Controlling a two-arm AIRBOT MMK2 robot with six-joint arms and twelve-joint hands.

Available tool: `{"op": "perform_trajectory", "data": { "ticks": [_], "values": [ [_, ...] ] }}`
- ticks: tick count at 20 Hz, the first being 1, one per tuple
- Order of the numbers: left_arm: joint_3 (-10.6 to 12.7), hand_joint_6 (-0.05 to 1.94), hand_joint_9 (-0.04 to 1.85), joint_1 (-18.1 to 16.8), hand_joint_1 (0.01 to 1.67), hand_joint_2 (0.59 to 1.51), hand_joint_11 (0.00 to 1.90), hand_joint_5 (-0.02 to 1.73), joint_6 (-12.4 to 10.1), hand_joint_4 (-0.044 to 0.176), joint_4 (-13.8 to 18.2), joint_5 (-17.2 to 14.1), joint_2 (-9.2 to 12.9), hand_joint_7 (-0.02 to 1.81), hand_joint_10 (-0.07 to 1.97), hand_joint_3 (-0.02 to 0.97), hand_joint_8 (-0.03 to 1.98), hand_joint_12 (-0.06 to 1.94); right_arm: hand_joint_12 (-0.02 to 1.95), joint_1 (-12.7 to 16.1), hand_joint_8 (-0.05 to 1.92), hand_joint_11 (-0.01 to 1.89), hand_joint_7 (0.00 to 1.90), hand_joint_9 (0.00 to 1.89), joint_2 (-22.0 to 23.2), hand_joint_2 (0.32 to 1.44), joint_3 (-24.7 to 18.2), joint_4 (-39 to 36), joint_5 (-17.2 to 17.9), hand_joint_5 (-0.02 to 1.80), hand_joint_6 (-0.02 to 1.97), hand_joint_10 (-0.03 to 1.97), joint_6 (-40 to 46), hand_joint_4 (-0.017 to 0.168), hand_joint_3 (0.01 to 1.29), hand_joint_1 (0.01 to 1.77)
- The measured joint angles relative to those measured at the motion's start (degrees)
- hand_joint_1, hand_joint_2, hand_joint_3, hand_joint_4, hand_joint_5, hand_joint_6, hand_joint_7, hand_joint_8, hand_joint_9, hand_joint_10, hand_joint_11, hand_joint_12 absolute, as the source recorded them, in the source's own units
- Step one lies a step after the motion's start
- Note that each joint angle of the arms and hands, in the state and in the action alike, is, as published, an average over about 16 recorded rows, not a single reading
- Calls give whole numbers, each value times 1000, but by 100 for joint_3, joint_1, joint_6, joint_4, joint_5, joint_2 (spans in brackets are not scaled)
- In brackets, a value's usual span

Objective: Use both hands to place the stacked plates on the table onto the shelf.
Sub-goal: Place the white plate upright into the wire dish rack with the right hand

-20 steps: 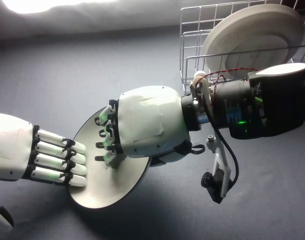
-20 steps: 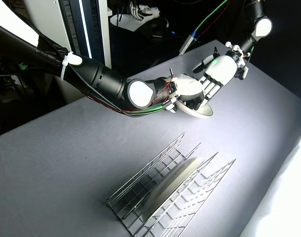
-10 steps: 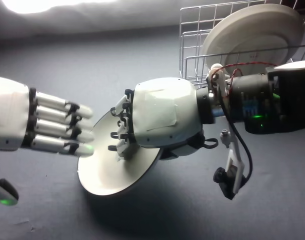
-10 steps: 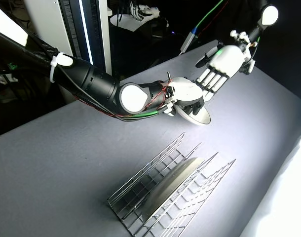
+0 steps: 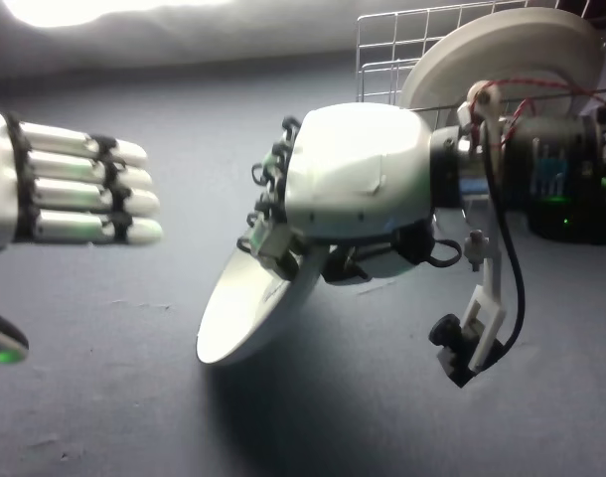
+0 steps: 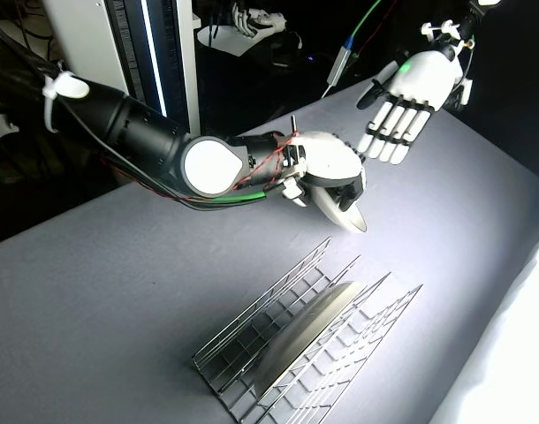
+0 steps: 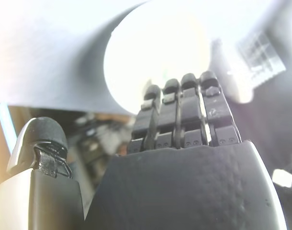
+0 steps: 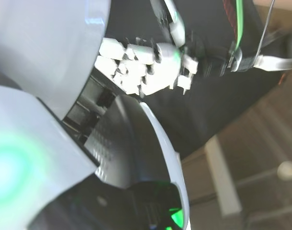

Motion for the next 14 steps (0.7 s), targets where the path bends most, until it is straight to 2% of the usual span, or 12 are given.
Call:
{"op": "perform_trajectory", "data": {
  "ticks": [7,11,14],
  "values": [
    [-225,15,20,-36,13,1141,14,18,218,2,-50,830,291,14,19,18,7,8,1034,184,714,814,1111,1079,385,951,-431,1212,-101,998,818,909,53,-6,14,1353],
    [-276,15,20,-56,13,1138,14,21,291,2,133,1120,352,16,19,16,8,7,1054,314,713,807,1128,1075,556,950,-637,1951,-180,998,862,921,122,-6,14,1362],
    [-296,15,19,-102,13,1137,14,21,265,2,330,1244,377,18,18,15,8,7,1070,431,713,796,1130,1065,673,950,-768,2566,-296,990,881,939,175,-6,14,1366]
  ]
}}
